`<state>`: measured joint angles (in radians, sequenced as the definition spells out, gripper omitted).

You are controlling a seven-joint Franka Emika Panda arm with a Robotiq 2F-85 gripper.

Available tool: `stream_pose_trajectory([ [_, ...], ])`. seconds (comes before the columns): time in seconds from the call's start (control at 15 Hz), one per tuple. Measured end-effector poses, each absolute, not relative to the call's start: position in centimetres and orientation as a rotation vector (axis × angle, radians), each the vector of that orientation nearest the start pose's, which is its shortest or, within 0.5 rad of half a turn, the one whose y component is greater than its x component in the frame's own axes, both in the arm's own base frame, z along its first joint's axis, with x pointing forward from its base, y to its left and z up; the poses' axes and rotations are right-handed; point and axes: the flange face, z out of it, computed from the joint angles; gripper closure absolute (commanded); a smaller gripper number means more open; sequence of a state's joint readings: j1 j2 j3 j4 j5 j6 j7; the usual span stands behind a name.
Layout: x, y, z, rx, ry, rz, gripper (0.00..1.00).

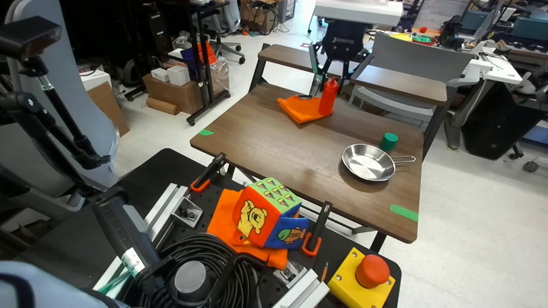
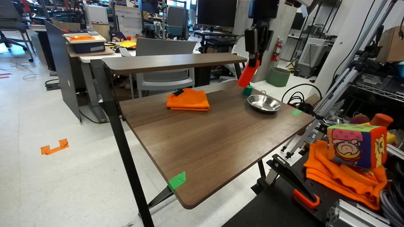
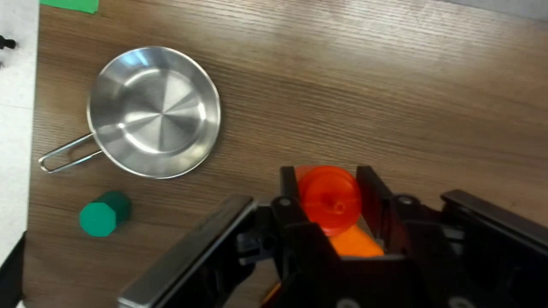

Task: Remove the red sauce bottle from the silver pan

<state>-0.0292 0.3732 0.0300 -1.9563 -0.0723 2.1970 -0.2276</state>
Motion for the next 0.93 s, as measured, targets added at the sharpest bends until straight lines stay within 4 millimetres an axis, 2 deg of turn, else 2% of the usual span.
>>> stream_pose_trajectory([
  [0.13, 58.7, 1.8, 25.8, -3.108, -0.501, 0.273, 0.87],
  [0.33, 57.2, 3.3, 23.2, -3.077, -0.552, 0.361, 0.87],
  [0.6, 56.3, 3.7, 20.0, -3.055, -0.561, 0.454, 0.87],
  [0.93, 55.5, 3.3, 16.6, -3.048, -0.536, 0.547, 0.87],
])
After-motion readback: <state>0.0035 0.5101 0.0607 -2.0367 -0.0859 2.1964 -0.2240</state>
